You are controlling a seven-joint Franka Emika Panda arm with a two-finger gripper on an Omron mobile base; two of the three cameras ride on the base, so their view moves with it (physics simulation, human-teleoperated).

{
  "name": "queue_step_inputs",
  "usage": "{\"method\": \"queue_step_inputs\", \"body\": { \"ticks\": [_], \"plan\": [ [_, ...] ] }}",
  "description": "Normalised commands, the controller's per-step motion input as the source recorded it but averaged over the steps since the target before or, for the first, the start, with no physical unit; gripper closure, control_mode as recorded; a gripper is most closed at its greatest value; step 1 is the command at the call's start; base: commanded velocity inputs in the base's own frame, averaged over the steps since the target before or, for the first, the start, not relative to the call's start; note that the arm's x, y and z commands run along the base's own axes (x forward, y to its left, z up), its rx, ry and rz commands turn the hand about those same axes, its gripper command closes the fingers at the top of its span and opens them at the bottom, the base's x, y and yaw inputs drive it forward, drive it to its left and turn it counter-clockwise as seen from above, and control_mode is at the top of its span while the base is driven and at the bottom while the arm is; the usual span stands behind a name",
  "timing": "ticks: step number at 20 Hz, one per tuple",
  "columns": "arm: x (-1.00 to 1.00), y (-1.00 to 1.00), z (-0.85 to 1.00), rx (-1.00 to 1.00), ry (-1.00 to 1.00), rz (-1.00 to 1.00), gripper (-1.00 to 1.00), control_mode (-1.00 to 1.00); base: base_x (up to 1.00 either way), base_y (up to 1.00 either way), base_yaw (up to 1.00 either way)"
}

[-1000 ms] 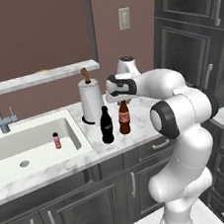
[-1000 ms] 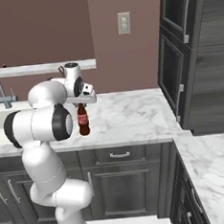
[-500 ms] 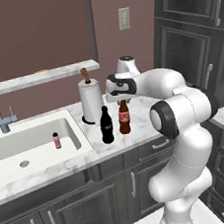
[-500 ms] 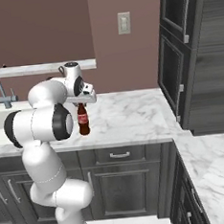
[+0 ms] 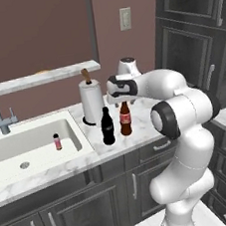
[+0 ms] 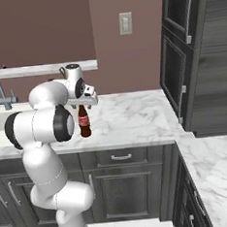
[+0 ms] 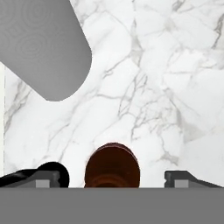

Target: Place the large bottle from the dining counter next to the other large bottle outside the sink, and place the small bottle from the dining counter next to the other small bottle inside the sink.

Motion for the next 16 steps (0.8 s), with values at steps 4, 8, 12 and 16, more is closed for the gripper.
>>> {"method": "queue_step_inputs", "body": {
  "ticks": [4,8,12,16],
  "plan": [
    [0.0,0.0,0.06,0.0,-0.06,0.01,-1.0,-1.0,0.0,0.0,0.0],
    [0.0,0.0,0.6,0.0,-0.12,0.03,-1.0,-1.0,0.0,0.0,0.0],
    [-0.09,0.03,0.63,0.0,-0.09,0.01,-1.0,-1.0,0.0,0.0,0.0],
    [-0.53,0.01,0.49,0.0,-0.03,0.05,-1.0,-1.0,0.0,0.0,0.0]
  ]
}}
